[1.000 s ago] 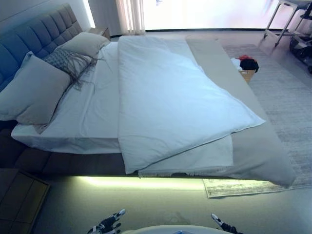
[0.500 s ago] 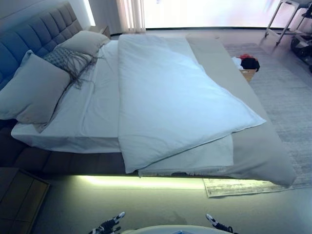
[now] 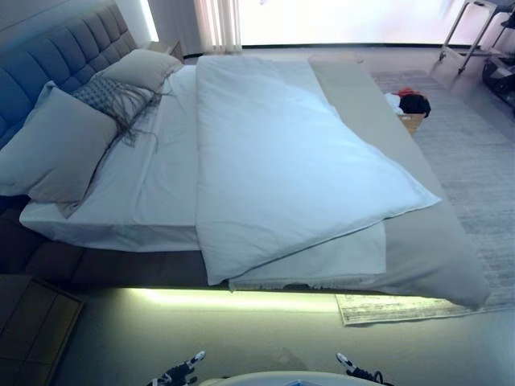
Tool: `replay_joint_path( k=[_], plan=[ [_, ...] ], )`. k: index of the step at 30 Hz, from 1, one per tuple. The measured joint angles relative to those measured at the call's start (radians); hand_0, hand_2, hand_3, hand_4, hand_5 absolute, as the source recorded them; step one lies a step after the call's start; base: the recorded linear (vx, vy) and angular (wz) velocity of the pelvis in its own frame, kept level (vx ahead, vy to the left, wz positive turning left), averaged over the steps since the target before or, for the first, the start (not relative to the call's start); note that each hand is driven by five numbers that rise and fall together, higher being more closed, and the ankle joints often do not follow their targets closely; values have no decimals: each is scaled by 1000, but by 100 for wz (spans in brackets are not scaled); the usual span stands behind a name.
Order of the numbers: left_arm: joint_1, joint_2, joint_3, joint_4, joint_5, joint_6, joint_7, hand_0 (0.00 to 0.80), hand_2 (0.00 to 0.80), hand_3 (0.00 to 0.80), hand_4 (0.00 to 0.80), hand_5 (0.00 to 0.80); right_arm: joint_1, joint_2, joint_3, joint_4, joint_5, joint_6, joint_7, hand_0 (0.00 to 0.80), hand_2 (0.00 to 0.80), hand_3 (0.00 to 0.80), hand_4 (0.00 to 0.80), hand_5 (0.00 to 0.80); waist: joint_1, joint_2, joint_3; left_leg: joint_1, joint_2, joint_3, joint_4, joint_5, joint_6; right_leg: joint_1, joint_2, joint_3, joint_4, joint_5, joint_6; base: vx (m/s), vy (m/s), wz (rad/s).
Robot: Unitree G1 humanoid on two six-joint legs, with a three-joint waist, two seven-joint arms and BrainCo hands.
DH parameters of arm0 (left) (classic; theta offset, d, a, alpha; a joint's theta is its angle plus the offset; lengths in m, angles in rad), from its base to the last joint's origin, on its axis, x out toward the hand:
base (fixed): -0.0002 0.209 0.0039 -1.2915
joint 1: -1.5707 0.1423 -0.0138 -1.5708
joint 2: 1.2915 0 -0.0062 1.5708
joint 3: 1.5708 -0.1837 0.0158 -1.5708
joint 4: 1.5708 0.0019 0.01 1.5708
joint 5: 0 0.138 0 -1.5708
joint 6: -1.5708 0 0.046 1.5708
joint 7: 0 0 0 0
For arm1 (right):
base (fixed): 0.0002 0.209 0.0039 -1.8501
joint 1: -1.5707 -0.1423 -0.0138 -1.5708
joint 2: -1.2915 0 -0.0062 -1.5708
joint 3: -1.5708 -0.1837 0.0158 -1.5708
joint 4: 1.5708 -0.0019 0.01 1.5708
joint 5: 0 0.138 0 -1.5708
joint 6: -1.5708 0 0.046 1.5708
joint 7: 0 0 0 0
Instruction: Make the bed neatly
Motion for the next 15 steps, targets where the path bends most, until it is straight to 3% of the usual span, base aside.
replay_joint_path(
  k=[5, 7, 9, 11, 14, 15],
  plan=[
    [-4, 0, 0, 1, 3, 19, 12, 0, 0, 0, 0, 0, 0, -13, 4, 0, 20, -7, 18, 0, 0, 0, 0, 0, -2, 13, 24, 1, 0, -33, 10, 0, 0, 18, 5, 2, 2, -18, -2, 86, -90, 18],
    [-16, 1, 3, 18, 3, 19, 15, 0, 0, 0, 0, 0, -7, -14, 4, 0, 26, -14, 33, 0, 0, 0, 0, 0, 0, 8, 45, -36, -5, -34, 82, -10, -6, 10, 2, 8, 12, -31, -11, 57, -18, 28],
    [-31, 1, 14, 32, 2, 16, 16, 0, 0, 0, 0, 0, -38, -9, 5, 7, 25, -17, 40, 0, 0, 0, 0, 0, 9, -11, 89, -98, -13, -38, 214, -13, -13, 2, -15, 18, 32, -44, -29, 106, 54, 2],
    [-43, 1, 53, 45, 1, 15, 16, 0, 0, 0, 0, 0, -70, -6, 8, 18, 10, -18, 54, 0, 0, 0, 0, 0, 34, -49, 128, -251, -35, -34, 471, -20, -39, -24, -46, 66, 62, -47, -45, 174, 91, -42],
    [-19, -19, 68, 60, -3, 16, 16, 0, 0, 0, 0, 0, -79, -19, 9, 37, -5, -26, 58, 0, 0, 0, 0, 0, 51, -7, 132, -274, -18, -37, 302, -21, -38, -22, -31, 67, 72, -56, -51, 364, 128, -28],
    [-22, -22, 73, 68, -3, 16, 17, 0, 0, 0, 0, 0, -84, -27, 9, 47, -5, -22, 61, 0, 0, 0, 0, 0, 54, -8, 133, -273, -16, -39, 210, -9, -32, -24, -27, 67, 63, -57, -52, 433, 119, -15]
  ],
)
